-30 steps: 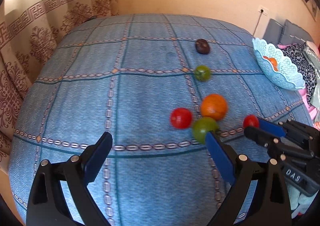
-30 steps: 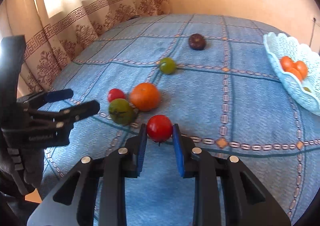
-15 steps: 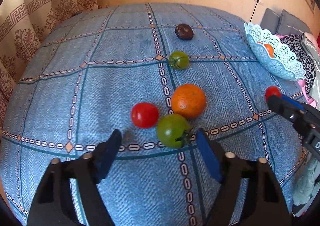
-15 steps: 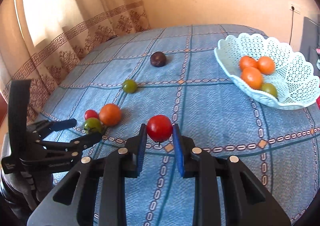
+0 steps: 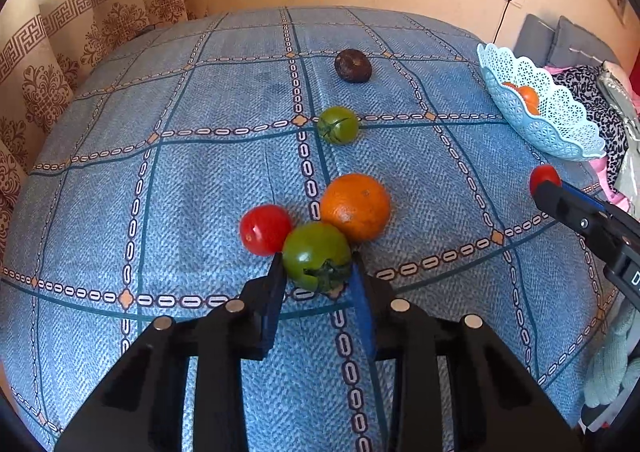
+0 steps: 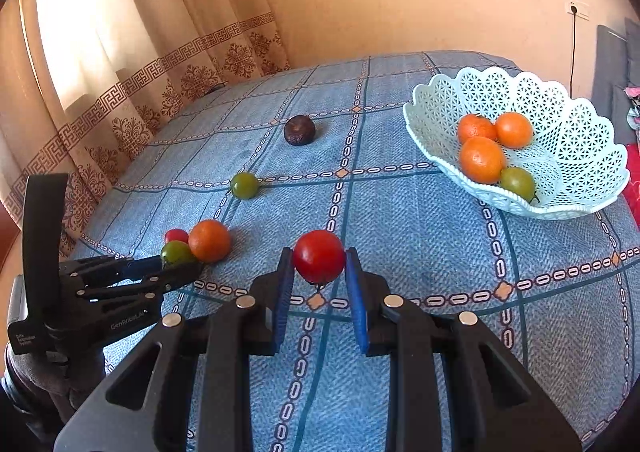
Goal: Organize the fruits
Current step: 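Carry the red tomato with the right gripper while the left gripper carries the green tomato over the basket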
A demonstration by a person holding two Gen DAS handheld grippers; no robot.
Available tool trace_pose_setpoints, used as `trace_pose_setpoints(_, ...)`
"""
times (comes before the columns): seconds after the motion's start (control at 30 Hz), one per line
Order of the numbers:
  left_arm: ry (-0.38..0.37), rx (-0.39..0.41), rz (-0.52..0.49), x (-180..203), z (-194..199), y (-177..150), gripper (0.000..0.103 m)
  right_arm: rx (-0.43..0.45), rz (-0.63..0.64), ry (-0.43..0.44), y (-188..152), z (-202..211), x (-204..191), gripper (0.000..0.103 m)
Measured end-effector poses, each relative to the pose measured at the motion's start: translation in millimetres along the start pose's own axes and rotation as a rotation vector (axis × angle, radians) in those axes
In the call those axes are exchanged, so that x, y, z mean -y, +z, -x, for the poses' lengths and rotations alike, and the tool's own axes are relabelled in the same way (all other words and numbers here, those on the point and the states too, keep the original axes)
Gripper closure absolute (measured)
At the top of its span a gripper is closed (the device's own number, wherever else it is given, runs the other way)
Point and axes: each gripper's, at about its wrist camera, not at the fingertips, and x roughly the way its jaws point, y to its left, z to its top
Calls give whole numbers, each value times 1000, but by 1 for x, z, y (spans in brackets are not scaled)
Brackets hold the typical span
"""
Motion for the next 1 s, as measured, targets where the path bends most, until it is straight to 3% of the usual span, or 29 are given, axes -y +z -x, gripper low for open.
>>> trace_pose_setpoints(0.4, -28, 87, -74, 30, 30, 18, 71, 87, -46, -38, 14, 28, 22, 76)
trace_pose_setpoints(0.7, -76, 157, -163, 77, 43, 48, 71, 158, -115, -131, 27, 52, 64, 76)
trace_pose_setpoints(1.0, -111, 197, -242, 125, 42, 72, 71, 172, -201, -222, 35, 55, 120, 76)
